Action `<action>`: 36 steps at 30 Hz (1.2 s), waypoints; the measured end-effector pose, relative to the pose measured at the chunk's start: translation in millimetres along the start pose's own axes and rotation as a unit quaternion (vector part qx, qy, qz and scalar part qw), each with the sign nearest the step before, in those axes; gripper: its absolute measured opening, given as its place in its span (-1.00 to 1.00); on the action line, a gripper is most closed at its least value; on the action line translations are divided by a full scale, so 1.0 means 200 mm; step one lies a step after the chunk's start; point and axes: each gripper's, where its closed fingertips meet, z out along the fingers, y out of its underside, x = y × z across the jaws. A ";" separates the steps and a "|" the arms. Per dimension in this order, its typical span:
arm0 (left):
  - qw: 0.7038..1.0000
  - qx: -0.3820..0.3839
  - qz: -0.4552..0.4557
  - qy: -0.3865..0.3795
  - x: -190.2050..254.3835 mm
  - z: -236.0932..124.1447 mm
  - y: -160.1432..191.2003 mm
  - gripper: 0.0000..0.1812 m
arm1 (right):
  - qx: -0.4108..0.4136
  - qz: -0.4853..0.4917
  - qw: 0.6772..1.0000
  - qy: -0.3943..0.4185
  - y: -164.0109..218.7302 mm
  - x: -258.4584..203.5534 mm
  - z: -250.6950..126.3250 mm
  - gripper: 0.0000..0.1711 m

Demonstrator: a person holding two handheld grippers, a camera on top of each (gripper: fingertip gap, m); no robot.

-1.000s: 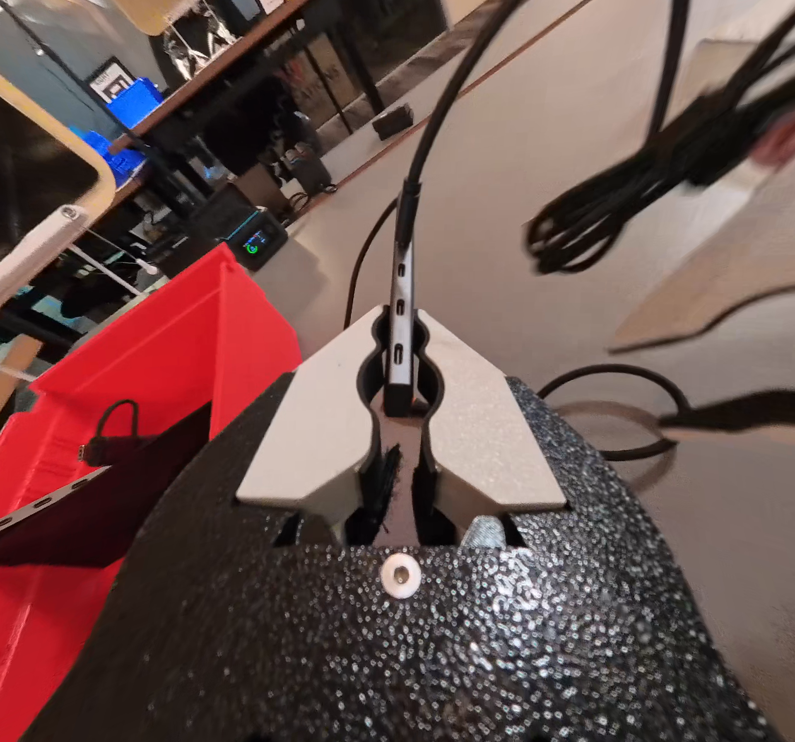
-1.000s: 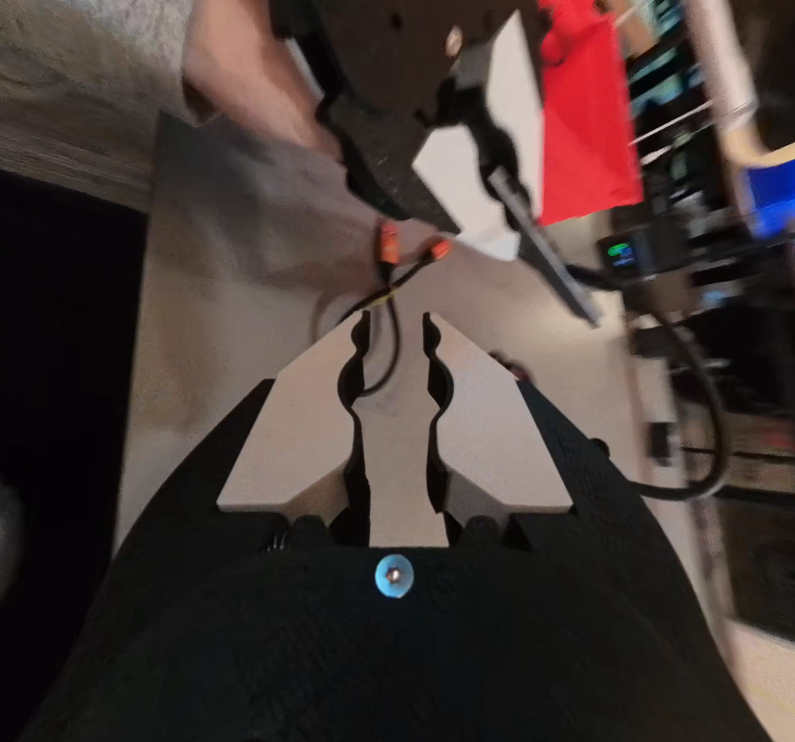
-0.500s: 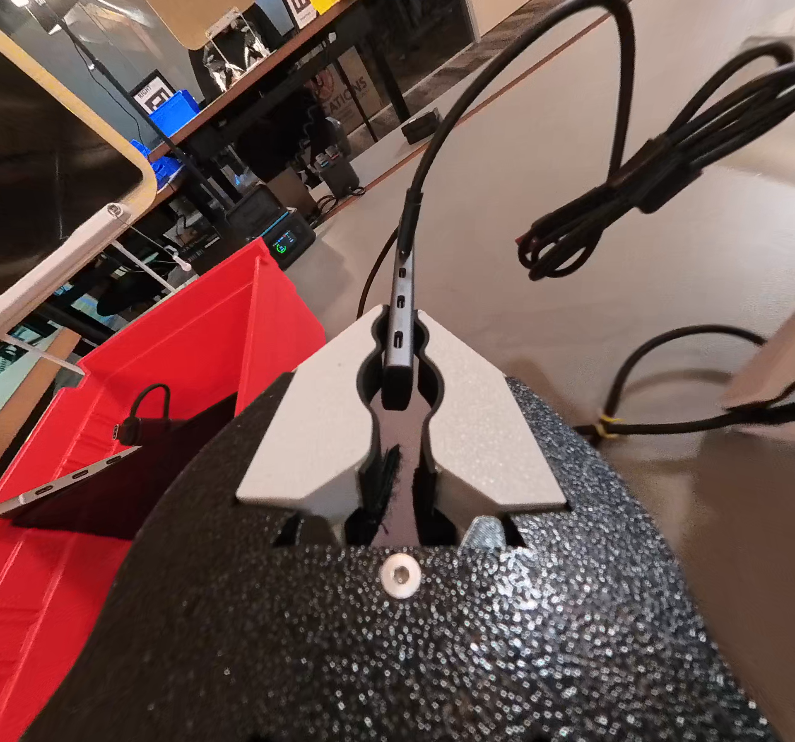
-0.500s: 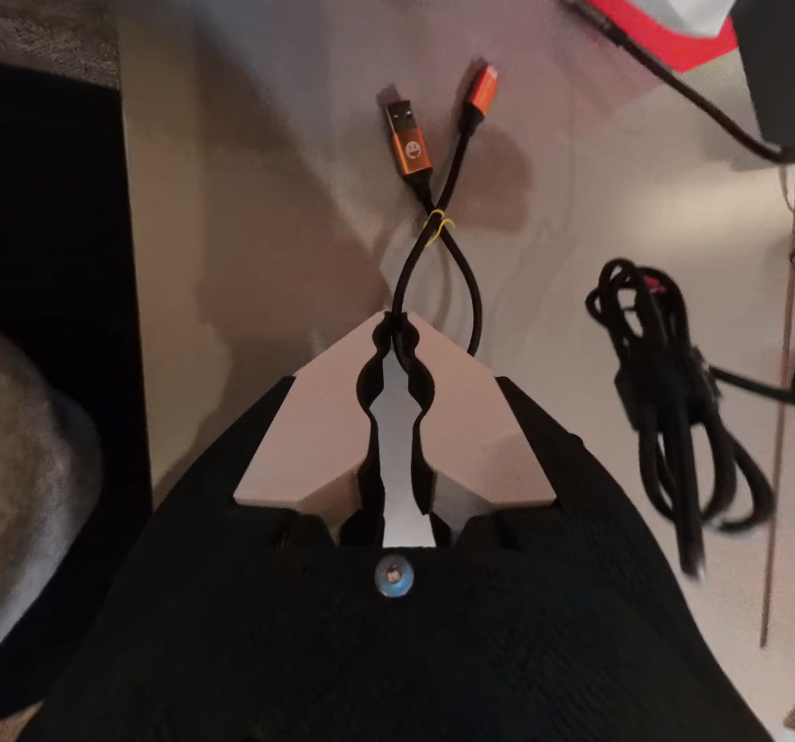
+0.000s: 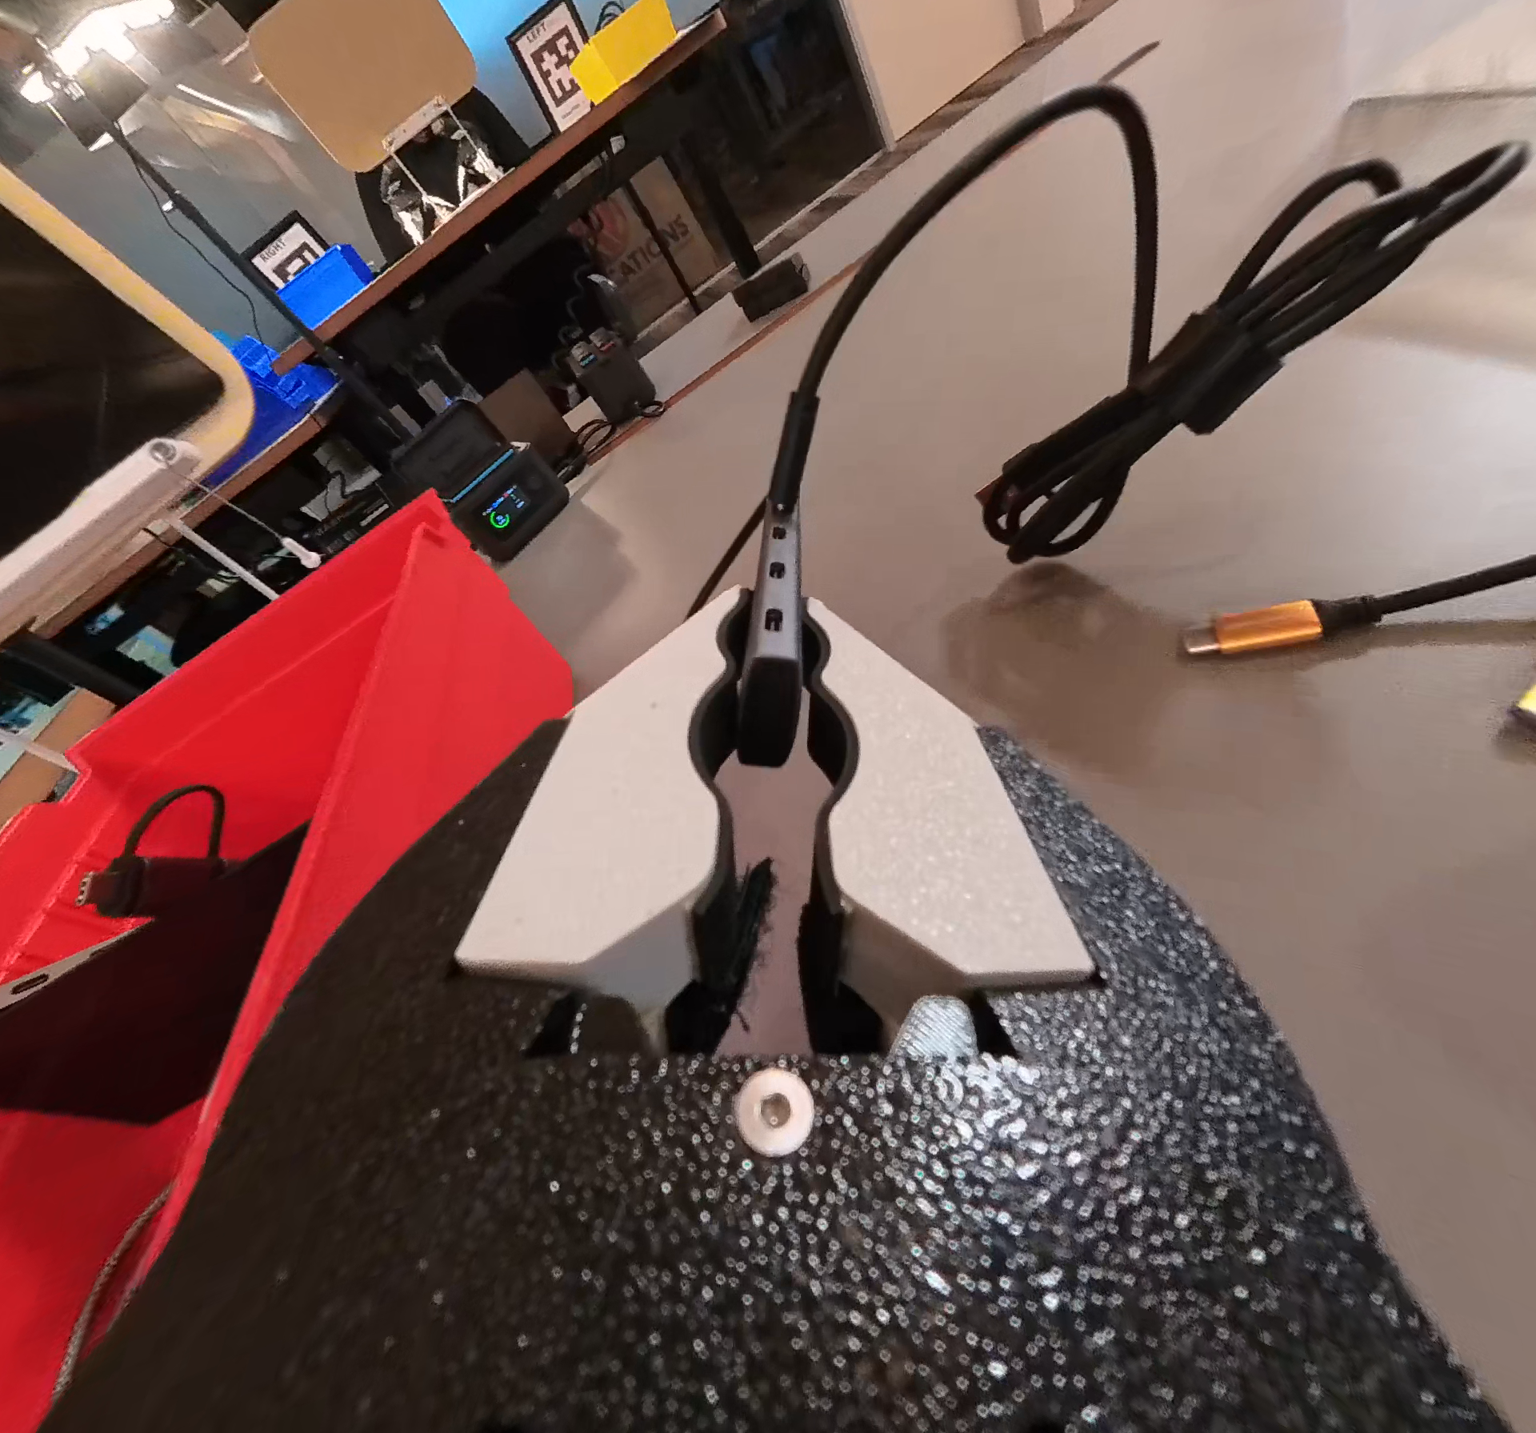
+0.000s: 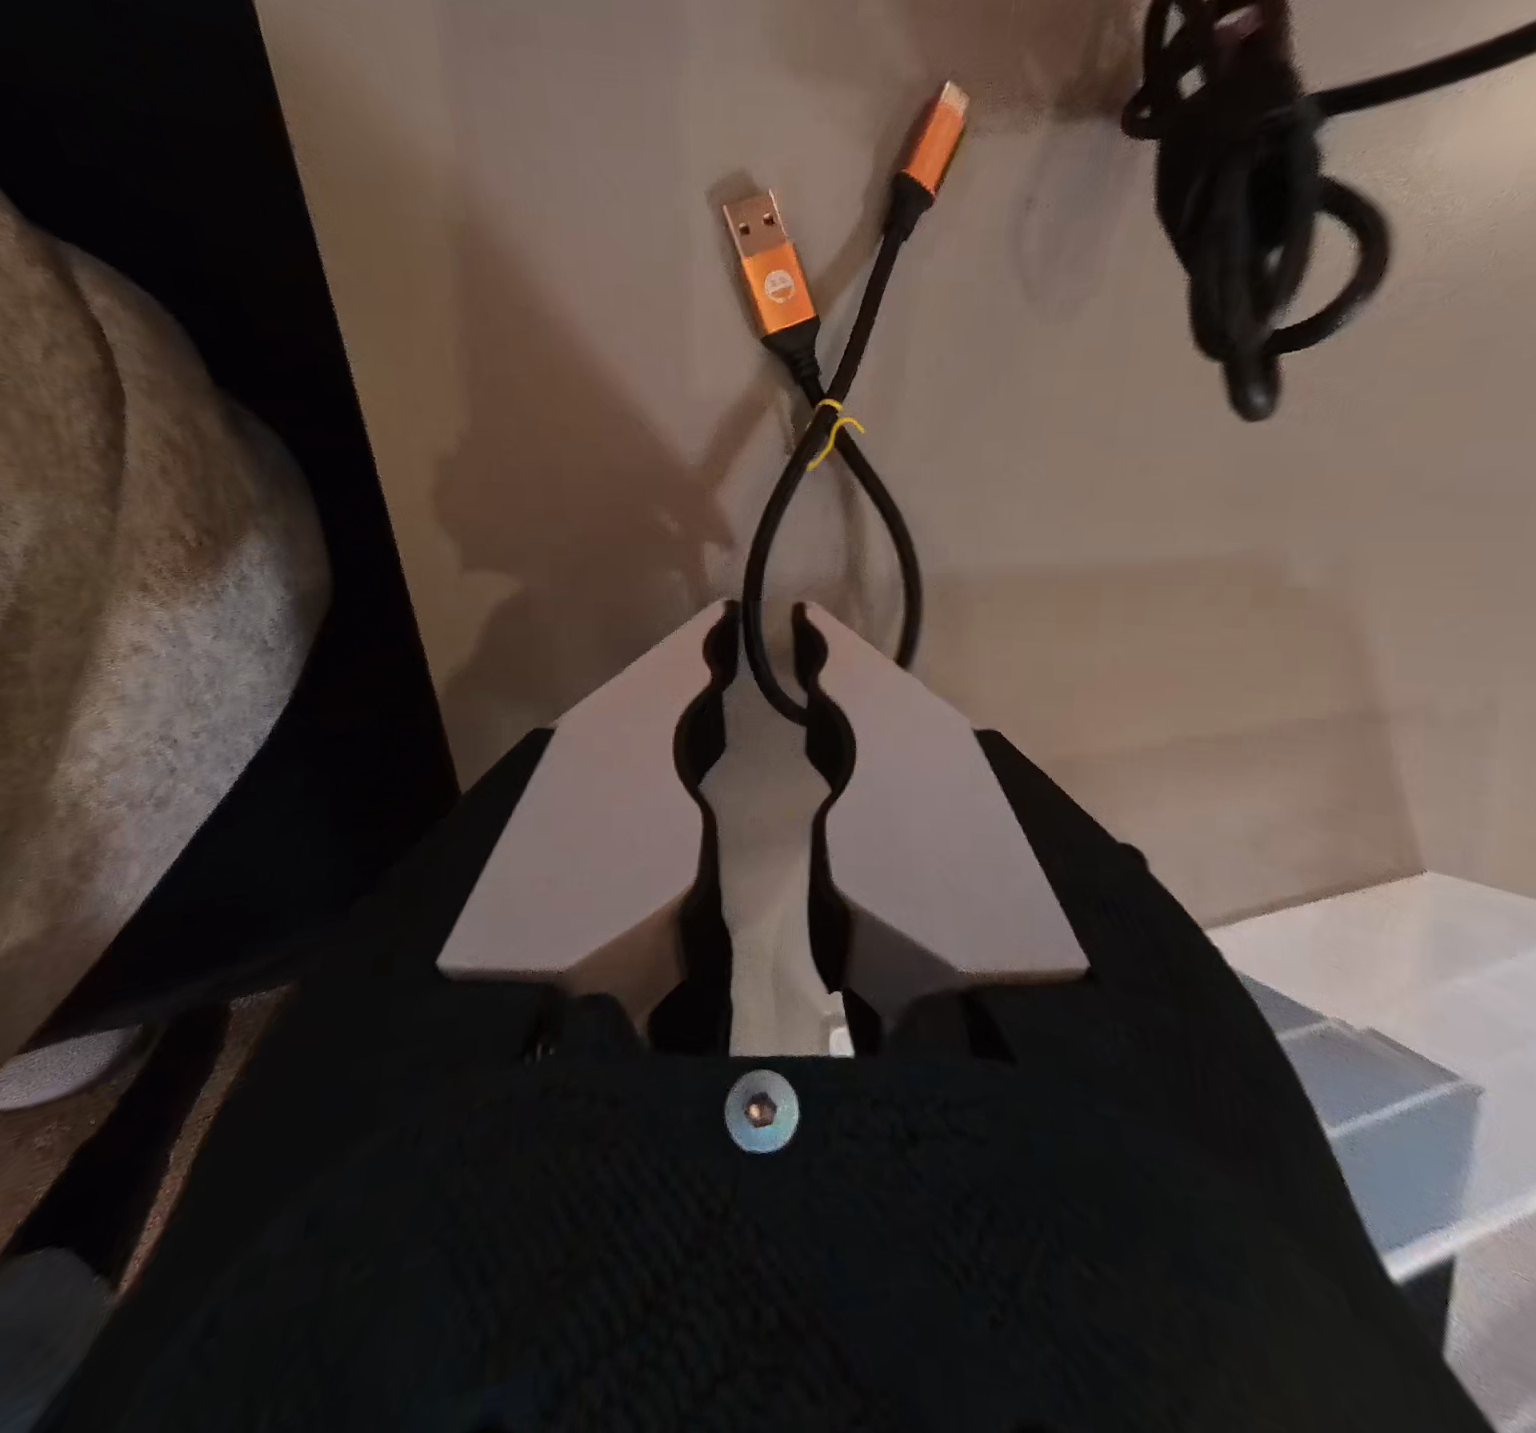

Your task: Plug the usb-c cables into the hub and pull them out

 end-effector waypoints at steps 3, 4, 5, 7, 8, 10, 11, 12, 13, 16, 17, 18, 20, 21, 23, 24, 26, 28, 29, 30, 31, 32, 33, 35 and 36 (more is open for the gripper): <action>1.000 0.003 0.000 0.001 0.02 0.01 0.01 -0.92 | 0.026 0.022 0.999 0.011 -0.03 0.04 -0.06 -0.74; 1.000 0.004 -0.004 0.002 0.02 0.01 0.02 -0.92 | 0.044 0.032 0.998 0.017 -0.06 0.06 -0.08 -0.72; 1.000 0.005 -0.009 0.001 0.02 0.02 0.02 -0.92 | 0.066 0.041 0.997 0.023 -0.09 0.08 -0.09 -0.70; 1.000 0.006 -0.017 -0.004 0.01 0.02 0.03 -0.92 | 0.111 0.062 0.991 0.038 -0.17 0.11 -0.10 -0.70; 1.000 0.007 -0.018 -0.008 0.00 0.02 0.04 -0.92 | 0.131 0.071 0.988 0.043 -0.21 0.13 -0.09 -0.70; 1.000 0.008 -0.018 -0.014 -0.01 0.02 0.04 -0.92 | 0.155 0.088 0.983 0.053 -0.28 0.14 -0.04 -0.72; 1.000 0.007 -0.013 -0.014 -0.01 0.02 0.04 -0.92 | 0.162 0.092 0.981 0.060 -0.31 0.16 -0.01 -0.72; 1.000 0.006 -0.008 -0.014 0.00 0.02 0.04 -0.92 | 0.165 0.092 0.980 0.063 -0.34 0.16 0.03 -0.74; 1.000 0.005 -0.003 -0.014 0.00 0.02 0.04 -0.91 | 0.162 0.094 0.980 0.062 -0.35 0.17 0.07 -0.74; 1.000 0.005 0.007 -0.011 0.02 0.02 0.04 -0.92 | 0.129 0.109 0.985 0.035 -0.37 0.17 0.19 -0.68; 1.000 0.005 0.007 -0.010 0.02 0.02 0.04 -0.92 | 0.114 0.116 0.986 0.027 -0.36 0.17 0.22 -0.66; 1.000 0.006 0.006 -0.007 0.02 0.02 0.04 -0.92 | 0.102 0.124 0.987 0.018 -0.35 0.17 0.24 -0.65; 1.000 0.006 0.004 0.001 0.03 0.02 0.04 -0.92 | 0.094 0.143 0.985 0.005 -0.35 0.17 0.26 -0.66; 1.000 0.006 0.003 0.005 0.04 0.02 0.04 -0.92 | 0.094 0.152 0.984 0.000 -0.36 0.17 0.27 -0.70; 1.000 0.007 0.007 0.016 0.06 0.02 0.04 -0.92 | 0.096 0.158 0.983 -0.012 -0.36 0.16 0.28 -0.97; 1.000 0.008 0.011 0.024 0.07 0.02 0.04 -0.92 | 0.099 0.153 0.983 -0.012 -0.36 0.15 0.28 -0.97; 0.999 0.013 0.029 0.039 0.11 0.02 0.03 -0.92 | 0.110 0.140 0.984 -0.013 -0.38 0.14 0.26 -0.97; 0.996 0.022 0.068 0.056 0.15 0.02 0.02 -0.92 | 0.129 0.132 0.983 -0.015 -0.41 0.13 0.22 -0.97; 0.994 0.024 0.095 0.055 0.16 0.02 0.02 -0.92 | 0.138 0.129 0.982 -0.015 -0.43 0.13 0.20 -0.97; 0.990 0.022 0.128 0.050 0.17 0.02 0.03 -0.92 | 0.145 0.127 0.981 -0.012 -0.44 0.13 0.18 -0.97; 0.985 0.022 0.165 0.045 0.19 0.02 0.03 -0.91 | 0.152 0.126 0.980 -0.009 -0.45 0.14 0.17 -0.98; 0.978 0.023 0.203 0.038 0.20 0.02 0.03 -0.91 | 0.155 0.125 0.980 -0.008 -0.46 0.14 0.15 -0.98; 0.970 0.026 0.239 0.030 0.21 0.02 0.03 -0.91 | 0.156 0.124 0.980 -0.009 -0.46 0.14 0.14 -0.98; 0.953 0.034 0.300 0.022 0.24 0.01 0.03 -0.91 | 0.153 0.120 0.981 -0.014 -0.46 0.13 0.13 -0.98; 0.945 0.042 0.324 0.021 0.26 0.01 0.03 -0.91 | 0.151 0.117 0.981 -0.017 -0.45 0.13 0.13 -0.98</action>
